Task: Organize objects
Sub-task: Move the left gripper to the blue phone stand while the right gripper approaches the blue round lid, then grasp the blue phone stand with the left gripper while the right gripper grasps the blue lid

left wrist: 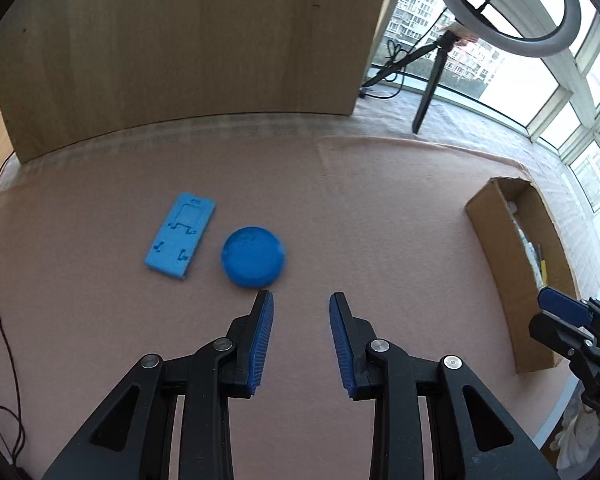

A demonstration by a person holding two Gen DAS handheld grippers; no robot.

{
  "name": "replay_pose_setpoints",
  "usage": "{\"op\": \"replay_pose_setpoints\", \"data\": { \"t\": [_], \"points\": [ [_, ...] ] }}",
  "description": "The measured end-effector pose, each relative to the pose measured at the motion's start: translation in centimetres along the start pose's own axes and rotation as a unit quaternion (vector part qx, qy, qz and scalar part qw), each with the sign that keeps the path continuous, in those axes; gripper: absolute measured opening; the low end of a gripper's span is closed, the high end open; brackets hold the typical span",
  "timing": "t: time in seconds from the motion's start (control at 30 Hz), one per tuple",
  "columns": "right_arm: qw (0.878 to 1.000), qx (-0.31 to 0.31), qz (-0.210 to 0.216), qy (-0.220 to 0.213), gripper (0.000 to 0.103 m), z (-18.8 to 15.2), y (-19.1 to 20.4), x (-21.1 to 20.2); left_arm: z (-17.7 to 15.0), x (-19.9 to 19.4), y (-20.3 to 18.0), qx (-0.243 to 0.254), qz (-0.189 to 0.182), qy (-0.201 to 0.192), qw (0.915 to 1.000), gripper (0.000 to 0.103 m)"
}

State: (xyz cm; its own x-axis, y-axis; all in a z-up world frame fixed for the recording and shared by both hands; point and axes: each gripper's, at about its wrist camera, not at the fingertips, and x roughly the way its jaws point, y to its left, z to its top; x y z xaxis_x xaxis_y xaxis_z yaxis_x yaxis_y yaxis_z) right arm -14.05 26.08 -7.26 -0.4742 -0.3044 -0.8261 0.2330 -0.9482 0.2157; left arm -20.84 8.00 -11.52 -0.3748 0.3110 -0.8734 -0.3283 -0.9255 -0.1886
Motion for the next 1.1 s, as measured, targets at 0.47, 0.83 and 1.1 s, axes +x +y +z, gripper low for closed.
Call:
{"op": "replay_pose_setpoints", "data": {
  "t": [0.47,0.83,1.1],
  "points": [
    [0.998,-0.051,0.008,0.036,0.047,1.4,7.7,6.6,1.1,3.0,8.6,0.02,0.033,0.024,0.999,0.043],
    [0.998,-0.043,0.002,0.054,0.047,1.8,9.1,9.6,2.6,5.4,7.9,0.088,0.04,0.033,0.9948,0.043],
    [0.997,-0.049,-0.007,0.059,0.047,2.1,9.6,10.6,3.2,6.2,7.2,0.112,0.039,0.036,0.9923,0.056]
  ]
}}
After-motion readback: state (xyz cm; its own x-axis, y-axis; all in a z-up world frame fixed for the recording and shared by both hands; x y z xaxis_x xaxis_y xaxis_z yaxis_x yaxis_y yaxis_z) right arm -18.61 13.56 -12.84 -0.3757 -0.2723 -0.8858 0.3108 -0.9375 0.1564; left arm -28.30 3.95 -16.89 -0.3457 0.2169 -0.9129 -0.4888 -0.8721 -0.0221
